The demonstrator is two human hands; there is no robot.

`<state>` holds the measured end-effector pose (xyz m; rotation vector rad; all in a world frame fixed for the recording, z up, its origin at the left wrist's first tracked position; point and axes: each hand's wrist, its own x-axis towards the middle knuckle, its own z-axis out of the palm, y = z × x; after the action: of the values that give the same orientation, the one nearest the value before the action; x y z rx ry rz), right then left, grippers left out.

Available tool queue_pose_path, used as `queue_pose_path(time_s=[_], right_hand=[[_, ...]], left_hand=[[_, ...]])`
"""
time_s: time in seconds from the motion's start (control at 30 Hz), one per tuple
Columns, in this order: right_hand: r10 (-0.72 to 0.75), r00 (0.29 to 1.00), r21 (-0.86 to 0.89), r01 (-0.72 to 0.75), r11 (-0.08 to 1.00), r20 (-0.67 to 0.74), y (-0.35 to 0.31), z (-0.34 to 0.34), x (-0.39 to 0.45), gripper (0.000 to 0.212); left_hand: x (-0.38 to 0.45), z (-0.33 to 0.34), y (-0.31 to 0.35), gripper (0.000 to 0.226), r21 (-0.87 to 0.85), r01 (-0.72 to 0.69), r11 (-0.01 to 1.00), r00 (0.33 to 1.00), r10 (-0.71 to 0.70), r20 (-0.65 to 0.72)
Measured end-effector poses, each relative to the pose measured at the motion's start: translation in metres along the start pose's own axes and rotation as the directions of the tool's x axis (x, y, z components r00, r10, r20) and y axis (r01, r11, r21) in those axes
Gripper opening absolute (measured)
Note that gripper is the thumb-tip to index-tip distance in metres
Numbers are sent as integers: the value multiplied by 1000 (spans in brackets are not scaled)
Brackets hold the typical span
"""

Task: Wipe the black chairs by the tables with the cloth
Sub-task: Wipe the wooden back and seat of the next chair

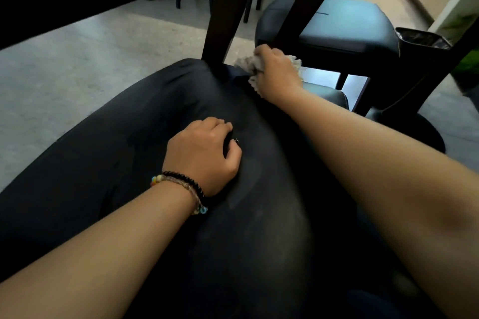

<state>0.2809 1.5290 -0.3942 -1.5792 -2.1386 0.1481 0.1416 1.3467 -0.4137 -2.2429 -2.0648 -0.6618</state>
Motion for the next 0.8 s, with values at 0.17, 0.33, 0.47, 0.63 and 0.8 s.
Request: queue_pose_path(time_s=[0.17,0.33,0.47,0.63,0.8], right_hand=[[20,978,-54,-9,998,207,-15,19,53,24],[177,863,-187,-98,977,473,13,-9,79,28],[369,720,-285,-243,927,588,70,-34,68,31],[248,832,-93,-234,968,496,66,-23,73,20],[202,901,7,-222,975,385,76,-26,59,29]], left_hand=[[-1,1,-2,43,-28,16,999,1000,-16,-20],[-1,4,-2,41,-47,1,999,998,-3,-56],[-2,4,-4,40,-65,15,998,996,-20,-86],[0,6,-4,41,-47,3,999,997,-7,-83],[-1,7,-4,39,-46,1,999,994,-6,-108]])
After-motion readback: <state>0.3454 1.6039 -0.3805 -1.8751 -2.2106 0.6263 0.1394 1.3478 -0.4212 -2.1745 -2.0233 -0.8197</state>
